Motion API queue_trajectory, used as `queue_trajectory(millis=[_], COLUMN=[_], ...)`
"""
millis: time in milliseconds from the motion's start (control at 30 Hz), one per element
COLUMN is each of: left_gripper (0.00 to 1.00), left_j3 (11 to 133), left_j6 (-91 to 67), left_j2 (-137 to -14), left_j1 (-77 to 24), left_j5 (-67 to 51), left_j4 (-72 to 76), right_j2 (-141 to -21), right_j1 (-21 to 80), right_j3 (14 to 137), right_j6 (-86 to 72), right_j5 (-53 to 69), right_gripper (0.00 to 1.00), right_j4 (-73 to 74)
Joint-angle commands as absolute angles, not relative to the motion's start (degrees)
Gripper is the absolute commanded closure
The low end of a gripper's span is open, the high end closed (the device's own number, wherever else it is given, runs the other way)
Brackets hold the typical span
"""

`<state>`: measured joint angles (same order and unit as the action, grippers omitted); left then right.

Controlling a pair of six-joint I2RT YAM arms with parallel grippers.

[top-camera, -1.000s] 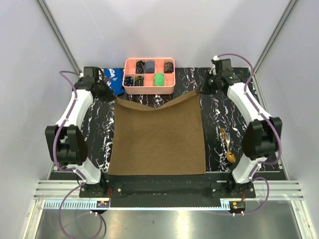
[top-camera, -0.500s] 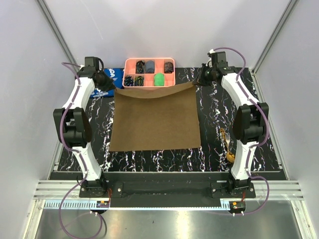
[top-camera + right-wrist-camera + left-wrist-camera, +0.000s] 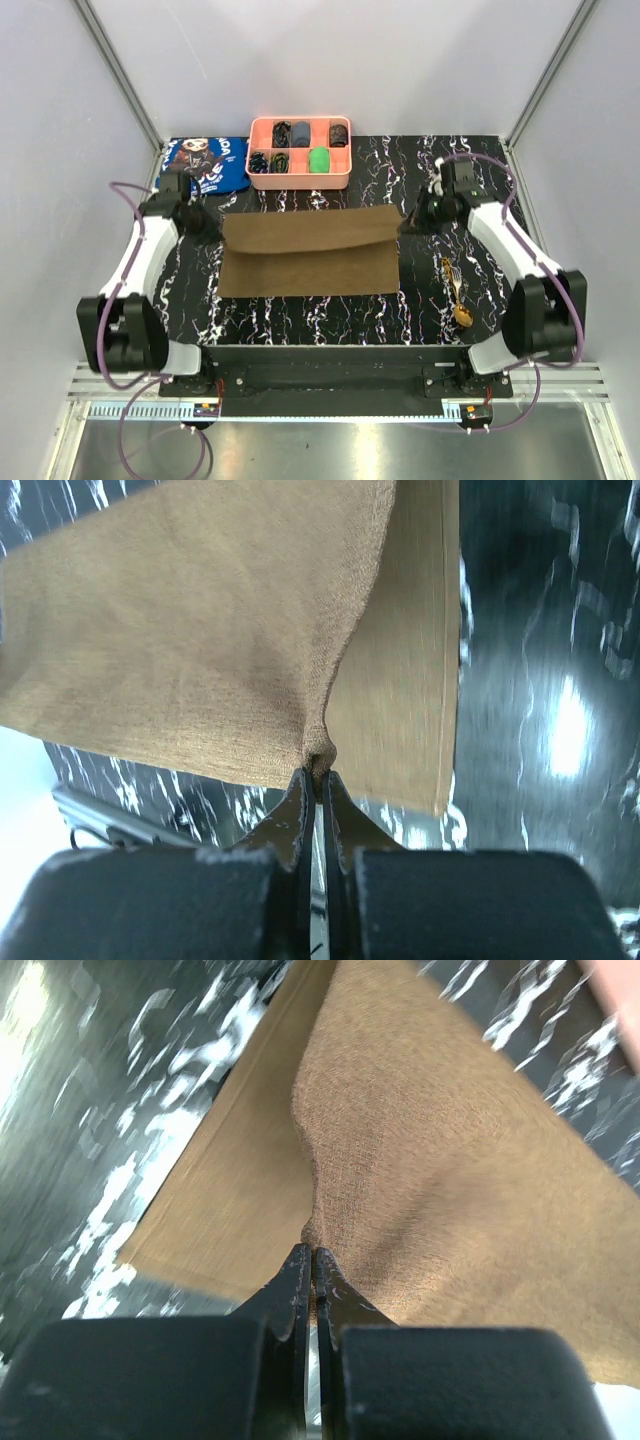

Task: Fold the napkin into a case and place the utensils inside
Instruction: Fold and flatten the napkin at the center of the board.

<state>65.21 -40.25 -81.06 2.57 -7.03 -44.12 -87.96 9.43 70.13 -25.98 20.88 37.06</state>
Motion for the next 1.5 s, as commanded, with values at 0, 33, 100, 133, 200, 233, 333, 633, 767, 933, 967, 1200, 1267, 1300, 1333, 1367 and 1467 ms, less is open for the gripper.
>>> queue_trajectory(millis=[0, 33, 100, 133, 200, 233, 333, 633, 767, 933, 967, 1200, 1267, 1300, 1333, 1367, 1467], left_gripper=[1.00, 1.00, 1.00, 1.00, 1.00, 1.00, 1.00, 1.00, 1.00, 1.00, 1.00, 1.00, 1.00, 1.00, 1.00, 1.00, 1.00], left_j3=[58.29, 56.27, 54.94, 54.06, 53.09, 52.65, 51.77, 48.43, 48.08, 48.34, 48.34, 53.15, 56.15, 59.56, 61.50, 63.35, 71.34], left_j6=[-39.19, -39.46, -39.29, -39.11, -39.37, -39.29, -39.11, -39.81, -39.46, -39.38, -39.29, -39.02, -38.67, -38.58, -38.50, -38.41, -38.50], left_j2=[-74.55, -73.92, -73.39, -73.39, -73.74, -74.00, -74.97, -77.43, -79.27, -80.59, -81.12, -73.05, -71.72, -71.98, -73.29, -74.34, -79.53], left_j1=[2.72, 2.72, 2.72, 2.72, 2.64, 2.72, 2.72, 2.72, 2.64, 2.64, 2.72, 2.72, 2.64, 2.72, 2.72, 2.64, 2.72], left_j5=[-3.44, -2.82, -1.76, -1.76, -1.58, -1.58, -1.14, -0.09, -0.18, -0.18, -0.18, 1.22, 2.54, 2.90, 2.99, 2.90, 2.99], left_j4=[-45.35, -45.53, -45.44, -45.44, -45.18, -44.91, -44.30, -41.49, -39.99, -39.11, -39.11, -38.24, -37.44, -37.27, -37.18, -37.00, -35.08], right_j2=[-80.43, -79.55, -78.22, -78.22, -78.40, -78.31, -78.49, -80.59, -82.44, -84.98, -85.25, -80.95, -81.91, -82.70, -84.88, -86.12, -91.65], right_j1=[9.84, 9.93, 10.20, 10.46, 11.33, 11.69, 12.30, 12.30, 12.30, 12.30, 12.22, 12.22, 12.13, 11.95, 11.87, 11.78, 11.43], right_j3=[61.73, 60.31, 55.84, 54.68, 51.96, 51.16, 48.87, 46.67, 47.54, 47.99, 48.08, 55.71, 61.75, 63.87, 66.07, 70.44, 78.80], right_j6=[-27.16, -27.25, -27.86, -28.04, -28.56, -28.91, -29.35, -30.23, -30.41, -30.59, -30.59, -29.62, -28.92, -28.74, -28.48, -28.04, -26.90], right_j5=[24.07, 24.26, 25.56, 25.75, 26.10, 26.19, 25.49, 23.56, 22.50, 21.44, 21.79, 20.13, 18.64, 18.37, 18.28, 17.93, 16.18], right_gripper=[1.00, 1.00, 1.00, 1.00, 1.00, 1.00, 1.00, 1.00, 1.00, 1.00, 1.00, 1.00, 1.00, 1.00, 1.00, 1.00, 1.00], right_j4=[35.69, 34.99, 33.32, 32.35, 31.03, 29.55, 28.22, 26.11, 25.31, 24.44, 24.35, 26.97, 27.77, 28.64, 28.83, 28.92, 29.18])
